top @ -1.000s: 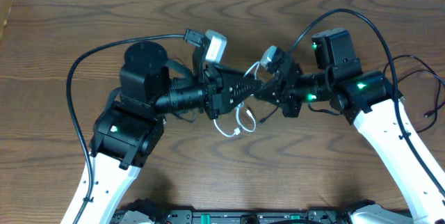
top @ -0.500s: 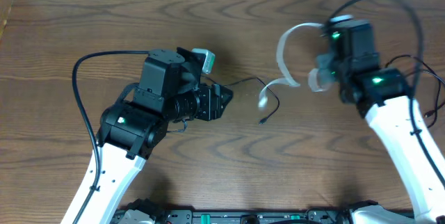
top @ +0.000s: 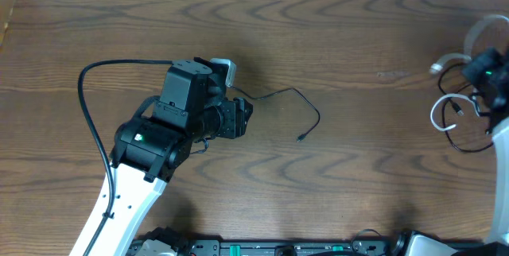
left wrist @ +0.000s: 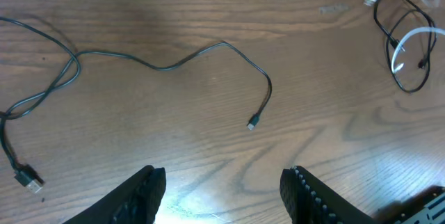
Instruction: Untangle cables
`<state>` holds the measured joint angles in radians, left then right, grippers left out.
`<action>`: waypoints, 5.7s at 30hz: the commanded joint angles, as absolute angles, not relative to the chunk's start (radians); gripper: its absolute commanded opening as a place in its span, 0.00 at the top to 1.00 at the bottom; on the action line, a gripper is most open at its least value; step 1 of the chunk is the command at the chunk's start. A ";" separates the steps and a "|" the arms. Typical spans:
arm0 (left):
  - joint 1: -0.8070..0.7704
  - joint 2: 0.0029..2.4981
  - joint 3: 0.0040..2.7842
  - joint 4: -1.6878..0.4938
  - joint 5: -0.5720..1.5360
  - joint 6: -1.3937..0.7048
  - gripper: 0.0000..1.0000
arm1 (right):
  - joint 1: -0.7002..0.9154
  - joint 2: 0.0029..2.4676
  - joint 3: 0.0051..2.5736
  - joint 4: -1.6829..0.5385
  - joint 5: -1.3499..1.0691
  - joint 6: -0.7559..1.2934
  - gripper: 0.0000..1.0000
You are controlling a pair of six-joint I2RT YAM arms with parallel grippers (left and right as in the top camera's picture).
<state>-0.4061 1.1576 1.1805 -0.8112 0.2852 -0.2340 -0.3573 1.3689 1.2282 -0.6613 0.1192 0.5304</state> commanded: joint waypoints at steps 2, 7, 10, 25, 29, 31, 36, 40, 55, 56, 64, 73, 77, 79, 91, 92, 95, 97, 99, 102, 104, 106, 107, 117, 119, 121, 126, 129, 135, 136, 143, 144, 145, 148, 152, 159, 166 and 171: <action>-0.407 1.156 1.195 -0.815 0.271 -0.218 0.42 | -0.468 1.348 1.245 -0.674 0.079 0.610 0.99; -0.407 1.156 1.195 -0.815 0.271 -0.218 0.42 | -0.565 1.348 1.245 -0.675 0.075 0.625 0.99; -0.407 1.156 1.195 -0.815 0.271 -0.218 0.42 | -0.603 1.348 1.245 -0.670 0.075 0.625 0.99; -0.407 1.156 1.195 -0.819 0.248 -0.218 0.42 | -0.613 1.349 1.242 -0.648 -0.149 0.561 0.42; -0.407 1.158 1.195 -0.838 0.167 -0.218 0.41 | -0.563 1.355 1.242 -0.668 -0.265 0.497 0.39; -0.407 1.164 1.195 -0.842 0.138 -0.218 0.39 | -0.526 1.363 1.241 -0.693 -0.296 0.469 0.40; -0.404 1.207 1.195 -0.844 0.102 -0.223 0.33 | -0.400 1.393 1.241 -0.780 -0.298 0.374 0.40; -0.380 1.262 1.195 -0.843 0.068 -0.226 0.32 | -0.299 1.416 1.241 -0.844 -0.298 0.303 0.34; -0.189 1.485 1.195 -0.607 0.007 -0.229 0.32 | -0.133 1.425 1.241 -0.965 -0.286 0.245 0.35; -0.187 1.512 1.195 -0.594 0.007 -0.234 0.32 | -0.133 1.425 1.241 -0.968 -0.283 0.245 0.34; -0.186 1.699 1.195 -0.506 0.010 -0.248 0.31 | -0.131 1.425 1.241 -0.987 -0.283 0.245 0.35; -0.186 1.810 1.195 -0.352 0.009 -0.248 0.31 | -0.131 1.425 1.241 -1.026 -0.282 0.245 0.36; -0.186 1.832 1.195 -0.295 0.006 -0.248 0.31 | -0.131 1.425 1.241 -1.046 -0.282 0.215 0.36; -0.186 1.845 1.195 -0.278 0.006 -0.248 0.31 | -0.131 1.425 1.241 -1.054 -0.279 0.211 0.36; -0.186 1.922 1.195 -0.233 0.007 -0.248 0.32 | -0.131 1.425 1.241 -1.056 -0.279 0.211 0.36; -0.186 1.924 1.195 -0.228 0.007 -0.248 0.32 | -0.131 1.425 1.241 -1.057 -0.279 0.211 0.36; -0.186 1.935 1.195 -0.218 0.007 -0.249 0.32 | -0.131 1.425 1.241 -1.062 -0.279 0.211 0.36; -0.186 1.943 1.195 -0.216 0.007 -0.249 0.32 | -0.131 1.425 1.241 -1.063 -0.279 0.212 0.37; -0.186 1.949 1.195 -0.206 0.007 -0.249 0.33 | -0.131 1.425 1.241 -1.065 -0.279 0.212 0.37; -0.186 1.950 1.195 -0.180 0.007 -0.248 0.37 | -0.131 1.425 1.241 -1.068 -0.279 0.211 0.37; -0.186 1.950 1.195 -0.168 0.007 -0.248 0.51 | -0.131 1.425 1.241 -1.068 -0.279 0.211 0.37; -0.186 1.950 1.195 -0.161 0.011 -0.248 0.70 | -0.131 1.425 1.241 -1.067 -0.279 0.212 0.37; -0.186 1.949 1.195 -0.158 0.015 -0.248 0.76 | -0.131 1.425 1.241 -1.067 -0.279 0.211 0.37; -0.187 1.899 1.196 -0.116 0.194 -0.248 0.92 | -0.131 1.425 1.241 -1.066 -0.279 0.211 0.36; -0.188 1.867 1.196 -0.101 0.286 -0.248 0.93 | -0.131 1.425 1.241 -1.066 -0.279 0.211 0.36; -0.195 1.827 1.196 -0.107 0.348 -0.248 0.93 | -0.131 1.425 1.241 -1.066 -0.279 0.211 0.36; -0.276 1.679 1.196 -0.170 0.378 -0.239 0.93 | -0.131 1.425 1.241 -1.066 -0.280 0.211 0.36; -0.344 1.596 1.196 -0.216 0.377 -0.191 0.92 | -0.129 1.425 1.241 -1.066 -0.292 0.178 0.39; -0.494 1.425 1.196 -0.296 0.379 -0.168 0.93 | -0.088 1.425 1.241 -1.095 -0.437 -0.036 0.38; -0.512 1.399 1.196 -0.298 0.382 -0.168 0.93 | -0.071 1.425 1.241 -1.097 -0.464 -0.060 0.38; -0.546 1.223 1.196 -0.299 0.492 -0.187 0.93 | 0.072 1.425 1.238 -1.084 -0.511 -0.200 0.28; -0.547 1.200 1.196 -0.299 0.499 -0.201 0.93 | 0.098 1.425 1.233 -1.071 -0.511 -0.206 0.27; -0.547 1.184 1.196 -0.299 0.513 -0.204 0.93 | 0.120 1.425 1.228 -1.056 -0.512 -0.207 0.25; -0.546 1.149 1.196 -0.299 0.569 -0.204 0.93 | 0.190 1.426 1.203 -0.995 -0.512 -0.207 0.24; -0.547 1.131 1.196 -0.299 0.635 -0.205 0.92 | 0.265 1.426 1.151 -0.874 -0.511 -0.196 0.25; -0.547 1.128 1.195 -0.306 0.670 -0.242 0.92 | 0.352 1.426 1.038 -0.605 -0.506 -0.169 0.25; -0.546 1.128 1.195 -0.341 0.670 -0.241 0.93 | 0.362 1.426 1.000 -0.536 -0.459 -0.168 0.88; -0.546 1.128 1.195 -0.382 0.662 -0.229 0.93 | 0.361 1.426 1.000 -0.544 -0.300 -0.091 0.99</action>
<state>-0.5461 1.1370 1.1805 -0.3717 0.6525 -0.2356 0.3584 1.4208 1.0046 -0.5419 -0.4107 -0.1448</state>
